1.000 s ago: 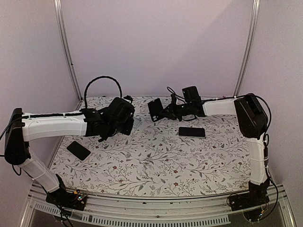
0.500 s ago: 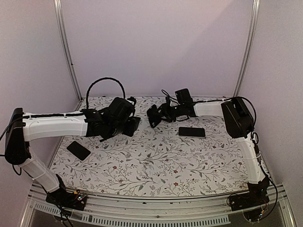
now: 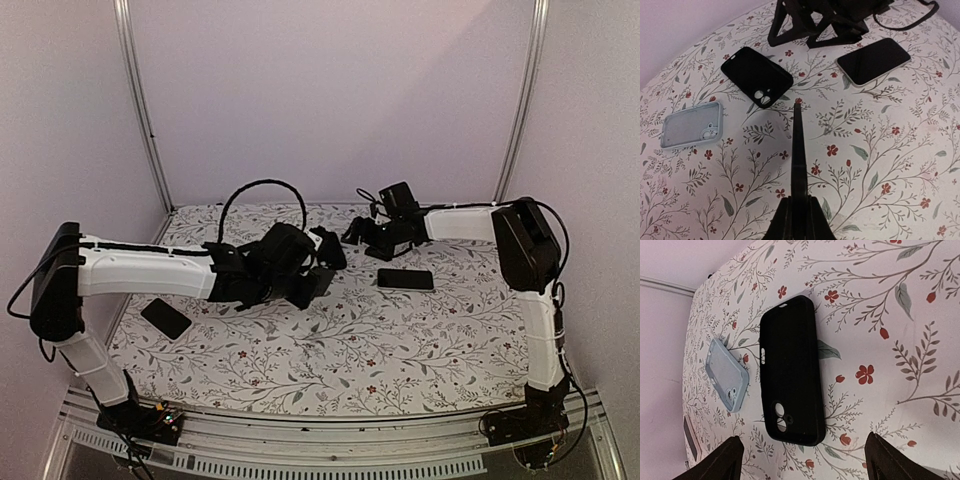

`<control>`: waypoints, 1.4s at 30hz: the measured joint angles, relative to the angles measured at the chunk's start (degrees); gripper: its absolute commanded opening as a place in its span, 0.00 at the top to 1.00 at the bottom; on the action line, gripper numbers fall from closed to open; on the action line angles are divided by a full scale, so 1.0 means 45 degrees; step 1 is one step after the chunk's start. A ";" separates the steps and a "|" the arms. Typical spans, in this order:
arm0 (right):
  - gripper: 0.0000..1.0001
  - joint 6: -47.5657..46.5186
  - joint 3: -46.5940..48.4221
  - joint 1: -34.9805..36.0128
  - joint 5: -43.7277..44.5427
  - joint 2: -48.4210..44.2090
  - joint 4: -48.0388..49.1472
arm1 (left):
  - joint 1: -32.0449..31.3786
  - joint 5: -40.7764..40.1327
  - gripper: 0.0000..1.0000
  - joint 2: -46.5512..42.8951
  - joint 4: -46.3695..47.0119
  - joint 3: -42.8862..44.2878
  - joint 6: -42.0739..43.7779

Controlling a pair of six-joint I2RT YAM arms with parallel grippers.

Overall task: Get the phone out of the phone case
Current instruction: Place the phone case at the center of the board, then place the phone at the center of the board.

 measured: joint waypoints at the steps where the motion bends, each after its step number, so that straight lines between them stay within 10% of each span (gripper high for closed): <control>1: 0.13 -0.0024 -0.0384 -0.0053 0.0121 -0.0500 0.0073 | -0.0039 0.0262 1.00 0.0068 0.0117 0.0068 0.0044; 24: 0.12 0.0408 -0.7397 -0.1928 0.0787 -0.8393 0.1841 | 0.0588 0.9641 1.00 0.3628 0.4925 0.1064 -0.4721; 42: 0.12 0.0355 -0.9141 -0.2147 0.0131 -1.0953 0.1695 | 0.1370 1.2240 0.81 0.7053 0.9593 0.1146 -1.1196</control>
